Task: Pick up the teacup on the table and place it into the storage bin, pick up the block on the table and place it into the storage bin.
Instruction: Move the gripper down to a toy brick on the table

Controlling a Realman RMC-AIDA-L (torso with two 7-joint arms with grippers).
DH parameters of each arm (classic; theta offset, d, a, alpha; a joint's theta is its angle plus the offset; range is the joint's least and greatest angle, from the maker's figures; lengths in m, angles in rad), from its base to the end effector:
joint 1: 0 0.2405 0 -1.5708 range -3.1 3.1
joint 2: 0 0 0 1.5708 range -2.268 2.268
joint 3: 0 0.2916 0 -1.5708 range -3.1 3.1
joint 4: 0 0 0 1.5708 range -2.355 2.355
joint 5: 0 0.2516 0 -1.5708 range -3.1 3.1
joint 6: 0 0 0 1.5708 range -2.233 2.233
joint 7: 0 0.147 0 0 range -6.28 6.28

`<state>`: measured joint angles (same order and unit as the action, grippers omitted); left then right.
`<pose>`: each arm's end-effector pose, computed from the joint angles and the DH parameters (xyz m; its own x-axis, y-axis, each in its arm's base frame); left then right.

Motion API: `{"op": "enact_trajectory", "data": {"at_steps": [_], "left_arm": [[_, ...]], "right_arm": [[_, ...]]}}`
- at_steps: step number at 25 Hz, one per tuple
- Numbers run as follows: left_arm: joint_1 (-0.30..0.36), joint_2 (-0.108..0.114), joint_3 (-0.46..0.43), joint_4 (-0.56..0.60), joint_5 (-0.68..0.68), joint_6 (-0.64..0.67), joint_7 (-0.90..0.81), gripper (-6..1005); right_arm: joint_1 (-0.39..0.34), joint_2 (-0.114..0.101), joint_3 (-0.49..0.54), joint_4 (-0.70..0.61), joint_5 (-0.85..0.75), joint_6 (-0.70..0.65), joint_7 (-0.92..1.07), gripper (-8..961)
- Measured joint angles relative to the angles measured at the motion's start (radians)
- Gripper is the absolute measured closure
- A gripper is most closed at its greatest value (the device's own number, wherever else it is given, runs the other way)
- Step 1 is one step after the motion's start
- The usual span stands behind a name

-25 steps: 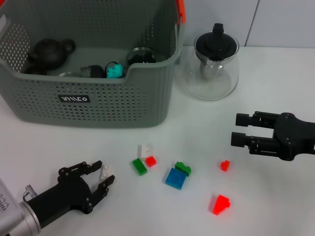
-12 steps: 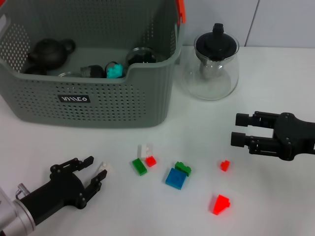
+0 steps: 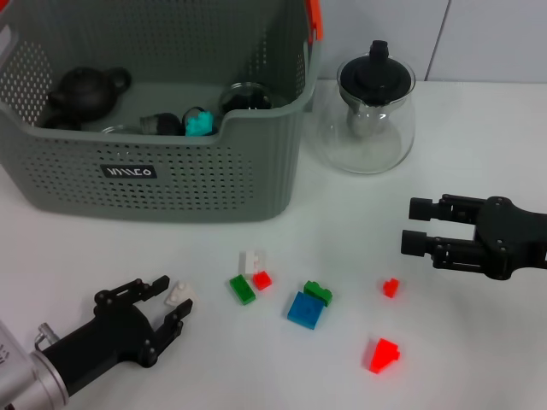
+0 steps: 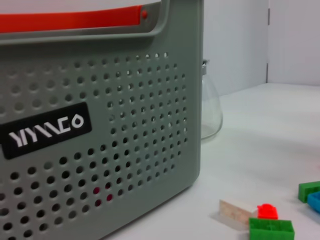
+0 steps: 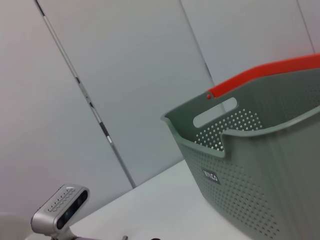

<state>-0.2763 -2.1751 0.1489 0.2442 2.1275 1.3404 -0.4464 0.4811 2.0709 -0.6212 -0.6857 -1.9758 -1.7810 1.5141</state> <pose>-0.4196 0.2432 -0.1112 0.8465 0.1801 0.5011 0.4762 -0.6770 -0.5612 0.3127 0.3475 0.0025 0.6744 -0.4444 -0.5896 -0.5148 -0.8555 0.0561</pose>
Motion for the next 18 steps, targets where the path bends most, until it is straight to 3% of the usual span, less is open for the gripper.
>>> {"op": "enact_trajectory", "data": {"at_steps": [18], "left_arm": [[-0.008, 0.002, -0.021, -0.02, 0.006, -0.03, -0.005, 569]], "right_arm": [[0.001, 0.0, 0.0, 0.0, 0.0, -0.002, 0.0, 221]]}}
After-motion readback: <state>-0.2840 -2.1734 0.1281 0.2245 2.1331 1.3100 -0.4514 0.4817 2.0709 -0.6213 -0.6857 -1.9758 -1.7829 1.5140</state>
